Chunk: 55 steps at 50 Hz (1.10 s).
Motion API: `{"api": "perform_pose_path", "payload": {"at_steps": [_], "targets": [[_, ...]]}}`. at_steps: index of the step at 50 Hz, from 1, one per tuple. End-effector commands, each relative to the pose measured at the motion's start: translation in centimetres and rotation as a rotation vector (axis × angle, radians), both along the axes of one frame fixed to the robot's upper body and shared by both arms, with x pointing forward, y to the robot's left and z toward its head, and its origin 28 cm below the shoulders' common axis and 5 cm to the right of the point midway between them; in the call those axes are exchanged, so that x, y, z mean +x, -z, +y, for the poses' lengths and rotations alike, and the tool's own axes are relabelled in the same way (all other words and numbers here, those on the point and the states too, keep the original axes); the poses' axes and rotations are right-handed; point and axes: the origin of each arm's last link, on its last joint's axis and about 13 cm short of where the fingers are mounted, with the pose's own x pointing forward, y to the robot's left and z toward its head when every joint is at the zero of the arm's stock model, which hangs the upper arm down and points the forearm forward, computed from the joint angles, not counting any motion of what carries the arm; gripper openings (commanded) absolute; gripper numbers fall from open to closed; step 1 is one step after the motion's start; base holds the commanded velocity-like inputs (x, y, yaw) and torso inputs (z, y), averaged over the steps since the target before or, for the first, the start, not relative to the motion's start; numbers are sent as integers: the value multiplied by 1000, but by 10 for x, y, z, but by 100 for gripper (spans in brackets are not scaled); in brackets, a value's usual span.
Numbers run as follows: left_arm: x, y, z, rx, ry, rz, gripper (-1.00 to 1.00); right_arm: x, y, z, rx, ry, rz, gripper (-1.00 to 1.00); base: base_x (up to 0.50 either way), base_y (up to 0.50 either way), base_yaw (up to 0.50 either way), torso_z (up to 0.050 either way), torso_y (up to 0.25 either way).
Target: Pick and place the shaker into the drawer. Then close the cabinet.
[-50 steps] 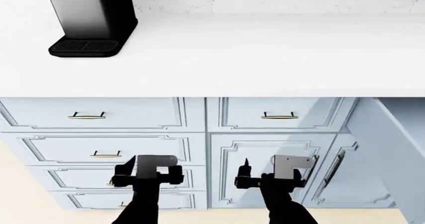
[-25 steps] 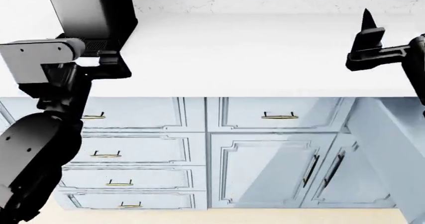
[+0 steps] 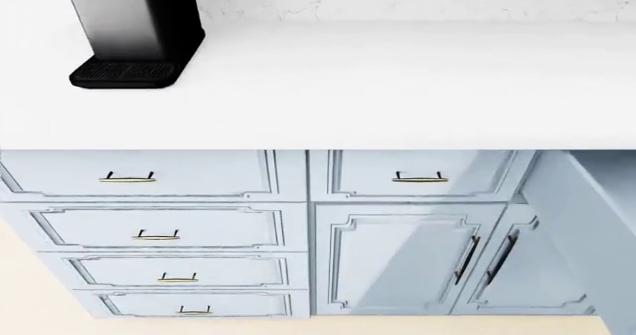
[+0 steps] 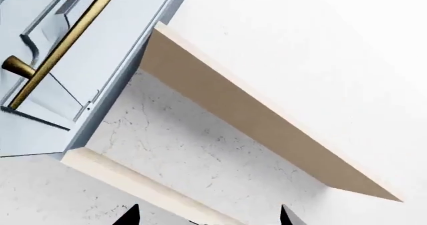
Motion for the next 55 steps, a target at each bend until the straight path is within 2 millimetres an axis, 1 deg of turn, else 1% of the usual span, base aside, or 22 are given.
{"api": "perform_pose_path", "payload": {"at_steps": [1, 11, 18, 29, 37, 48, 55], "targets": [[-29, -12, 16, -1, -43, -50, 100, -25, -38, 0, -48, 53, -32, 100, 500, 0, 0, 0, 0], [-36, -7, 17, -6, -46, -47, 100, -26, -44, 6, -62, 46, -11, 100, 500, 0, 0, 0, 0], [-37, -7, 16, -3, -41, -48, 100, -24, -46, 13, -91, 31, -7, 100, 500, 0, 0, 0, 0], [-40, -13, 12, 6, -23, -68, 100, -33, -67, 26, -159, 11, -89, 100, 500, 0, 0, 0, 1], [-41, -13, 11, 15, -16, -69, 100, -38, -74, 33, -192, -4, -123, 100, 500, 0, 0, 0, 1], [-44, -12, 10, 21, -9, -67, 100, -38, -72, 33, -187, -17, -129, 100, 500, -63, 0, 0, 2], [-42, -10, 8, 24, 0, -60, 100, -36, -70, 35, -200, -23, -125, 100, 500, -63, 0, 0, 0]]}}
